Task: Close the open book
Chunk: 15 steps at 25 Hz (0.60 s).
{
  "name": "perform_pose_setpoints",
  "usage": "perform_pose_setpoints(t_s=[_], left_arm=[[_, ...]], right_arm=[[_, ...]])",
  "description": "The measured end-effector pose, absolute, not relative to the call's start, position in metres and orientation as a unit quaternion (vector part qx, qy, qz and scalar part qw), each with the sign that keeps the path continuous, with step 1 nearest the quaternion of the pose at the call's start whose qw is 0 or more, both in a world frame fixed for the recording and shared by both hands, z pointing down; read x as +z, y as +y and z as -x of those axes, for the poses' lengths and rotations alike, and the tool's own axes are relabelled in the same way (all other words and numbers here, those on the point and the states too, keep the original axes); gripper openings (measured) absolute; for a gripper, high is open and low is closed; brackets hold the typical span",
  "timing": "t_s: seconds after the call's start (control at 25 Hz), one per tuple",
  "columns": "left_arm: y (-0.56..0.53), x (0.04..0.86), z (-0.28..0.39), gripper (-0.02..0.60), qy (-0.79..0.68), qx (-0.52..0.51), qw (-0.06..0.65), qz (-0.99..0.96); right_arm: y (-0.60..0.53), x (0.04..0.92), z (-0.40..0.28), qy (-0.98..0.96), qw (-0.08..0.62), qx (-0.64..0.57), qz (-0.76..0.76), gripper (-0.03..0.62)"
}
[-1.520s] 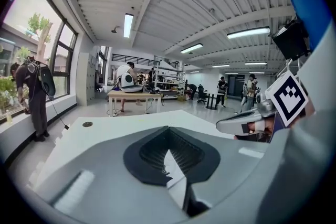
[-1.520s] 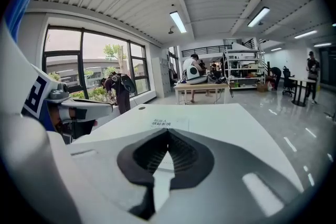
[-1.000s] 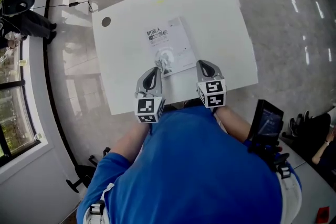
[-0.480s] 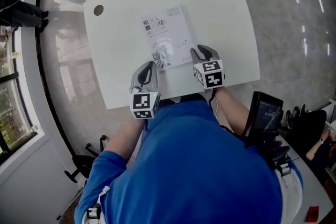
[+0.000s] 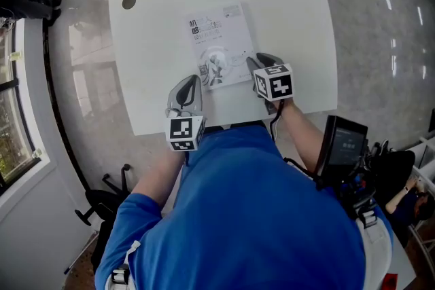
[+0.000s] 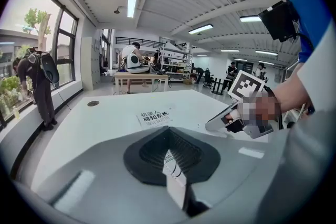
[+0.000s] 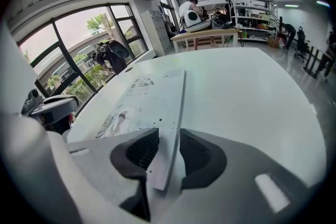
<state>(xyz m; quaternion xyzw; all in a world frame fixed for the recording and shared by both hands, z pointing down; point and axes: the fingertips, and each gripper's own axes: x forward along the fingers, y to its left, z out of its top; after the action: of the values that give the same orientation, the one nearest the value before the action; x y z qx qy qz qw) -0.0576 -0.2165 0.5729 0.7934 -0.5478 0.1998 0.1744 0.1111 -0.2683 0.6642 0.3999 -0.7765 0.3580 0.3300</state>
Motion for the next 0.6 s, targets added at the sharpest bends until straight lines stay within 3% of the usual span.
perform_pose_setpoints(t_s=[0.6], left_arm=[[-0.215, 0.611, 0.065, 0.006, -0.536, 0.238, 0.197, -0.786]], right_arm=[[-0.260, 0.656, -0.105, -0.759, 0.327, 0.420, -0.374, 0.115]])
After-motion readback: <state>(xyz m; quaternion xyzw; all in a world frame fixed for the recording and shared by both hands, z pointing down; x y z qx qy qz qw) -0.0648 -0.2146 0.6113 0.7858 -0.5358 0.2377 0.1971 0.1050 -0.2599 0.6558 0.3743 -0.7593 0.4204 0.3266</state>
